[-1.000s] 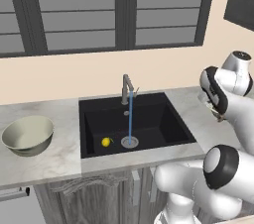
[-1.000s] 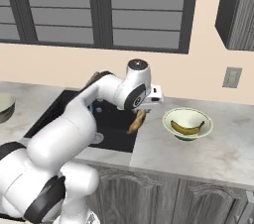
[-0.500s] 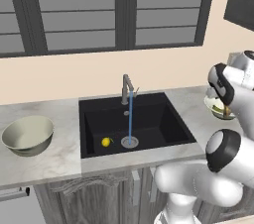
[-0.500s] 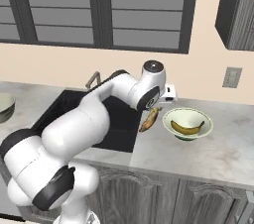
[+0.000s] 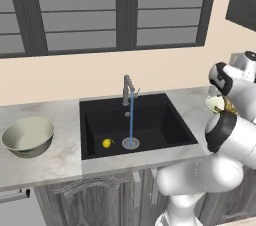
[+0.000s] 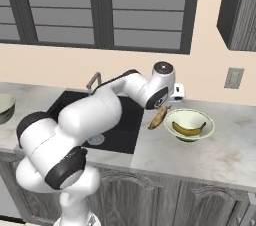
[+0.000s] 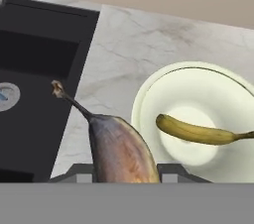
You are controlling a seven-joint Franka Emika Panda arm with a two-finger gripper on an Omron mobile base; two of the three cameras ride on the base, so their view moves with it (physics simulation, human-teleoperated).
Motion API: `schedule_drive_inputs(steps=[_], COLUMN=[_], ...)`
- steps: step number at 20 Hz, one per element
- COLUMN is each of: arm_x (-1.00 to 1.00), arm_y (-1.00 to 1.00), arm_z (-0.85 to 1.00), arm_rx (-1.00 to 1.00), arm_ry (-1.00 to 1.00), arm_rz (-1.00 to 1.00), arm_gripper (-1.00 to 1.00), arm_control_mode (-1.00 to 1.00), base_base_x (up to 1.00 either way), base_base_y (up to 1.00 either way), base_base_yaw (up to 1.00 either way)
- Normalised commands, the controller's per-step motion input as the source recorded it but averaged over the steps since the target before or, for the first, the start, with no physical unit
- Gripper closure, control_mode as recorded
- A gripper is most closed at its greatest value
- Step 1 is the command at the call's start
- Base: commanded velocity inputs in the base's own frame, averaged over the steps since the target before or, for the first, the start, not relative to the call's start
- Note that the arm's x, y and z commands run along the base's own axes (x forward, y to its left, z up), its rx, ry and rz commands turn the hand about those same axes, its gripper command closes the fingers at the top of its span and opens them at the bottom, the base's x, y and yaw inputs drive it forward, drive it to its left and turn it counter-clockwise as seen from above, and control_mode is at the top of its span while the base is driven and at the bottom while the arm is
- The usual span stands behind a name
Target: Pick the bananas from the sink and place them in one bowl. Place the lemon in the other bowl. Then turn off the sink faucet.
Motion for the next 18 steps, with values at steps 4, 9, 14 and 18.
schedule_drive_inputs(steps=[4, 9, 14, 18], arm_x=[0.28, 0.15, 0.15, 0.21], arm_y=[-0.31, -0.31, -0.17, -0.17], arm_z=[-0.03, -0.04, -0.14, -0.16], arm_rx=[0.00, 0.00, 0.00, 0.00], arm_ry=[0.00, 0.00, 0.00, 0.00], arm_rz=[0.00, 0.00, 0.01, 0.04], arm_gripper=[1.00, 1.00, 1.00, 1.00], arm_control_mode=[-1.00, -1.00, -1.00, -1.00], base_base_x=[0.00, 0.00, 0.00, 0.00], base_base_y=[0.00, 0.00, 0.00, 0.00], base_base_yaw=[0.00, 0.00, 0.00, 0.00])
